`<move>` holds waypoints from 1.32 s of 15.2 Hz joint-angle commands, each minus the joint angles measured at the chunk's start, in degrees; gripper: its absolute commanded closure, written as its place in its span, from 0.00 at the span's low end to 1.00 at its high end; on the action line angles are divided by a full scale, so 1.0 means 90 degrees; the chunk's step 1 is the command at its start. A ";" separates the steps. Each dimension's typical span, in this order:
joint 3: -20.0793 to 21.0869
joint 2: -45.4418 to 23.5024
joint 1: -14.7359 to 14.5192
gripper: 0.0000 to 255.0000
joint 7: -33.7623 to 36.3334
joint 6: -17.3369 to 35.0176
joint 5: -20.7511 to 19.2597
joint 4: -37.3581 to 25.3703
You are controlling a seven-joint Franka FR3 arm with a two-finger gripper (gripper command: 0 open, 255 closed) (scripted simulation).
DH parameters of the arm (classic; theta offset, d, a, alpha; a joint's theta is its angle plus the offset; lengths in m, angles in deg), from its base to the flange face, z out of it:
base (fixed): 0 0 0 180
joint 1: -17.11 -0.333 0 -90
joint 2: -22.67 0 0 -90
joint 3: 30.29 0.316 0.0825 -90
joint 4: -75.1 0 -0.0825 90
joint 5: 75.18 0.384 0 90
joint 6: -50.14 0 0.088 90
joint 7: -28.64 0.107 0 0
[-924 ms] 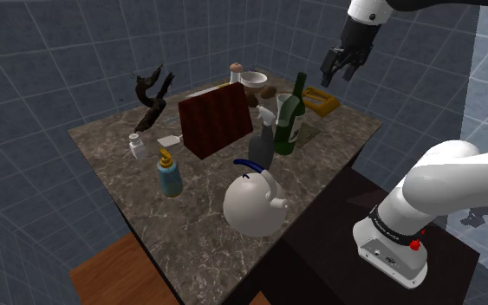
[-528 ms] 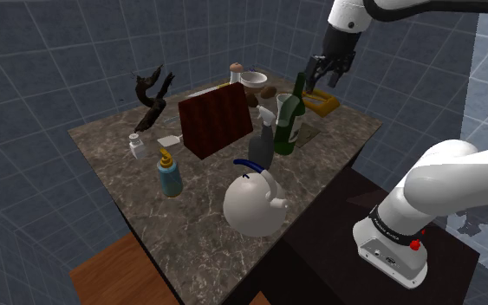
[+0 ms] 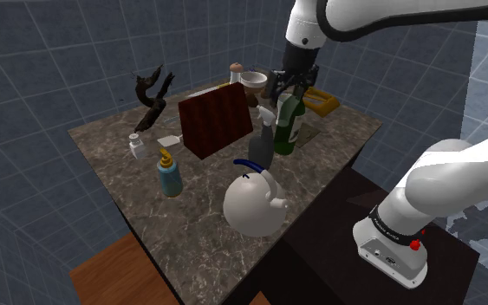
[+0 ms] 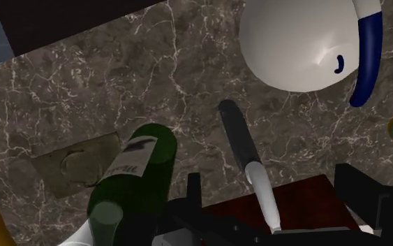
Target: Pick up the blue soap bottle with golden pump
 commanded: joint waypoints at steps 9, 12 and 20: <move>0.1138 -0.1978 -0.0118 0.00 0.1497 0.0677 -0.0101 -0.1247; 0.1435 -0.2672 -0.0170 0.00 0.2000 0.0806 -0.0341 -0.1756; 0.1879 -0.4735 -0.0675 0.00 0.3374 0.0821 -0.1368 -0.3503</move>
